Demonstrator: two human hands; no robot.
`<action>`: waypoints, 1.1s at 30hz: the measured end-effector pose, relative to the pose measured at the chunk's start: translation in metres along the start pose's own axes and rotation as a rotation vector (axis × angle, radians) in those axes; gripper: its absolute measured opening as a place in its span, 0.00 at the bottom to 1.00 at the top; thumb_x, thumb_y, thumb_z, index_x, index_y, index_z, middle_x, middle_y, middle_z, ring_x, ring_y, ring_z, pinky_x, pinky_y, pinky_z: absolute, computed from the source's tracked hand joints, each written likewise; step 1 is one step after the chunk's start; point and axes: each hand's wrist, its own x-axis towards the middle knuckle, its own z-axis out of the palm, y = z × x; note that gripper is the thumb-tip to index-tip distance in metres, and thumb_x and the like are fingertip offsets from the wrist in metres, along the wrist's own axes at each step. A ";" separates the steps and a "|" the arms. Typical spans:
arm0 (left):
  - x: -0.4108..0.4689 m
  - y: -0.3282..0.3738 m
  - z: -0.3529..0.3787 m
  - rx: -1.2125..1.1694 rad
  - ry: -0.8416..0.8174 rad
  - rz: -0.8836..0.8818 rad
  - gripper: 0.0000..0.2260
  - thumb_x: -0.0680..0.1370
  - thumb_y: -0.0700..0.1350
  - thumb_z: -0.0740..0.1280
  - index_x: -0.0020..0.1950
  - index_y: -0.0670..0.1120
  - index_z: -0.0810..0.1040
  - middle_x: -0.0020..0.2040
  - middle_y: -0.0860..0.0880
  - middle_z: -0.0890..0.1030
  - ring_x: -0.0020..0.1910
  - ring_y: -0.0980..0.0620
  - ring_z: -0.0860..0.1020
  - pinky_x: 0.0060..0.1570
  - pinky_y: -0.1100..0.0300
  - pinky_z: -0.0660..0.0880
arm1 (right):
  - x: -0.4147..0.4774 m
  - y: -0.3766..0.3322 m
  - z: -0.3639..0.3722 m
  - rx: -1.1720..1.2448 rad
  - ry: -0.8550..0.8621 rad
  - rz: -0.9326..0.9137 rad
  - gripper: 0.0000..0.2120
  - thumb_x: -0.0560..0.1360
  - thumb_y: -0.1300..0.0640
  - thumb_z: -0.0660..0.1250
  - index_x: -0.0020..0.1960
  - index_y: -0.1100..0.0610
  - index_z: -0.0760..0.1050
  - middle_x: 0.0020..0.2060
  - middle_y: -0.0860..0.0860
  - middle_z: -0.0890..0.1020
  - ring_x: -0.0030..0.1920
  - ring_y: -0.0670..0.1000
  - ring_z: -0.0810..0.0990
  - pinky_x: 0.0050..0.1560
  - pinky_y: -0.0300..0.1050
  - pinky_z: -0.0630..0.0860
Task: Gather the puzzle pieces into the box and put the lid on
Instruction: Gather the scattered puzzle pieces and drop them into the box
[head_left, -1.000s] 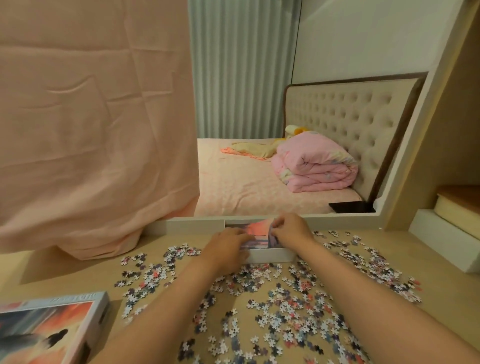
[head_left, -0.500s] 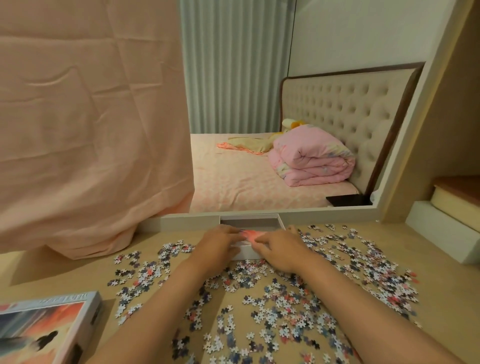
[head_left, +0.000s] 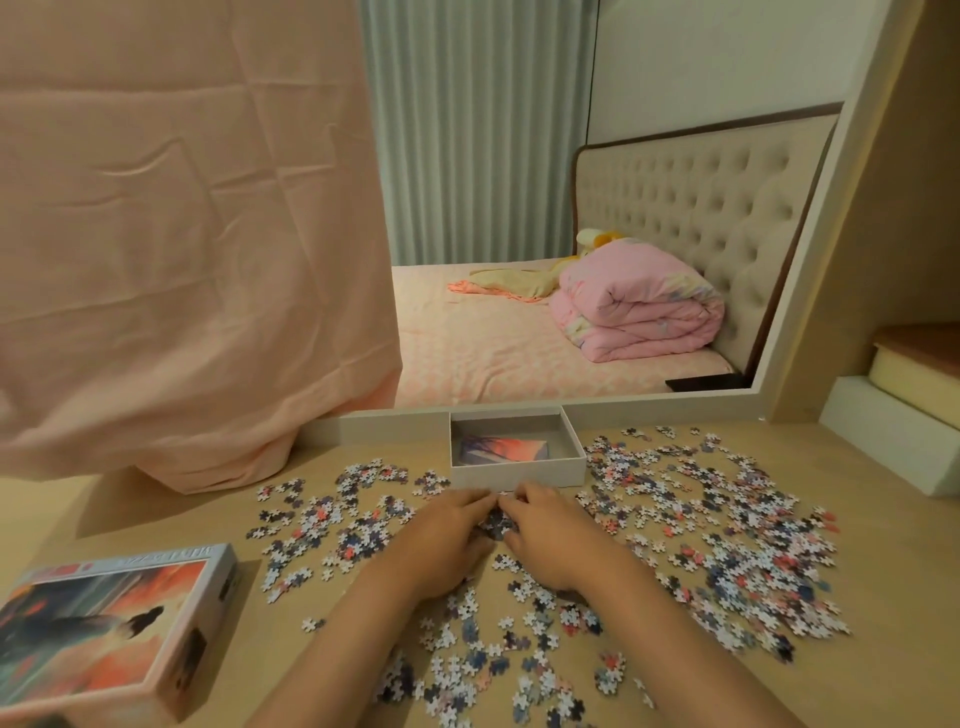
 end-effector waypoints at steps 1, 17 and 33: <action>-0.001 0.001 0.000 -0.011 0.000 0.010 0.26 0.80 0.50 0.64 0.78 0.52 0.62 0.75 0.53 0.67 0.72 0.52 0.64 0.72 0.58 0.61 | 0.000 0.002 0.003 0.030 0.013 -0.006 0.20 0.82 0.49 0.59 0.73 0.50 0.65 0.65 0.52 0.70 0.66 0.56 0.68 0.66 0.56 0.68; -0.002 -0.008 -0.008 0.092 -0.023 -0.043 0.23 0.78 0.60 0.62 0.72 0.54 0.71 0.65 0.51 0.70 0.65 0.51 0.64 0.65 0.54 0.66 | 0.007 0.005 -0.009 0.118 -0.079 0.055 0.33 0.76 0.36 0.64 0.77 0.46 0.63 0.66 0.51 0.65 0.70 0.53 0.62 0.71 0.52 0.64; 0.002 -0.004 -0.016 -0.262 0.137 -0.080 0.06 0.76 0.43 0.71 0.50 0.53 0.83 0.45 0.56 0.79 0.41 0.60 0.77 0.45 0.62 0.76 | 0.014 0.001 -0.012 0.469 0.033 0.118 0.12 0.70 0.55 0.78 0.53 0.50 0.84 0.45 0.46 0.83 0.44 0.46 0.81 0.38 0.33 0.73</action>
